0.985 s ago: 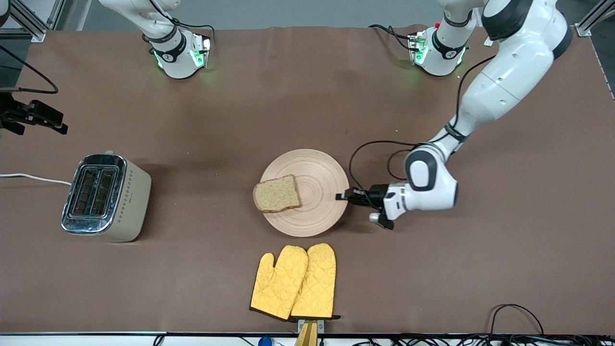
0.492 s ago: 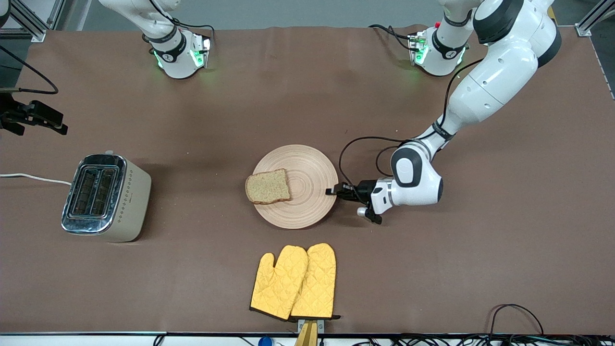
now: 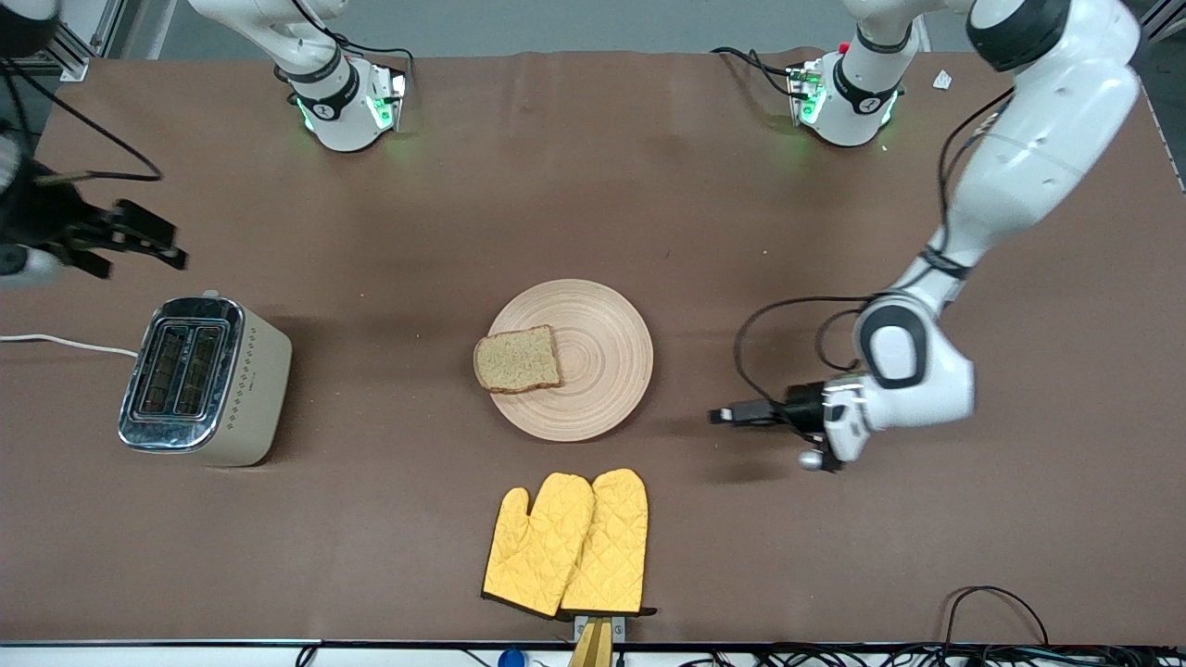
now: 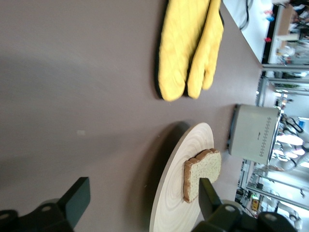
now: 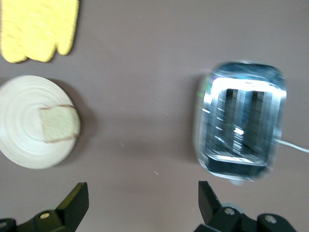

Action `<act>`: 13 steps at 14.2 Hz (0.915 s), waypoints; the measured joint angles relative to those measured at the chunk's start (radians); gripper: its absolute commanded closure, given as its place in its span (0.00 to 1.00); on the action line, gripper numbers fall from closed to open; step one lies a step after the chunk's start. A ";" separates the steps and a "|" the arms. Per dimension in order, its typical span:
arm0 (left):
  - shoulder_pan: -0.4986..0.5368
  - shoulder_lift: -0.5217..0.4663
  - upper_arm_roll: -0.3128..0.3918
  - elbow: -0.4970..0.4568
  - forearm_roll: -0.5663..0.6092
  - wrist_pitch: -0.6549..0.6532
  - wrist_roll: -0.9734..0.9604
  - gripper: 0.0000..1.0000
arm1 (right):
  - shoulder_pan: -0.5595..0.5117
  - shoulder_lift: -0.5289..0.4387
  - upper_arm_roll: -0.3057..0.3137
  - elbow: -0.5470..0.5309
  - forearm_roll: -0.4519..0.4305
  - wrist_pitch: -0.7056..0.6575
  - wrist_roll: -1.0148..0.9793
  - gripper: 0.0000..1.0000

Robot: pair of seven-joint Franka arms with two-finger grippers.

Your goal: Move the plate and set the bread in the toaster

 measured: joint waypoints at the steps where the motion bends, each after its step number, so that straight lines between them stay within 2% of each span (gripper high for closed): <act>1: 0.037 -0.023 -0.002 0.030 0.069 -0.049 -0.068 0.00 | 0.047 0.020 0.002 -0.023 0.007 0.048 0.027 0.00; 6: 0.104 -0.158 -0.004 0.159 0.278 -0.276 -0.325 0.00 | 0.249 0.236 0.007 -0.068 0.062 0.238 0.058 0.00; 10: 0.124 -0.357 -0.005 0.194 0.531 -0.501 -0.528 0.00 | 0.361 0.333 0.007 -0.198 0.115 0.531 0.062 0.00; 13: 0.122 -0.522 -0.003 0.193 0.630 -0.656 -0.556 0.00 | 0.400 0.389 0.006 -0.258 0.155 0.673 0.062 0.00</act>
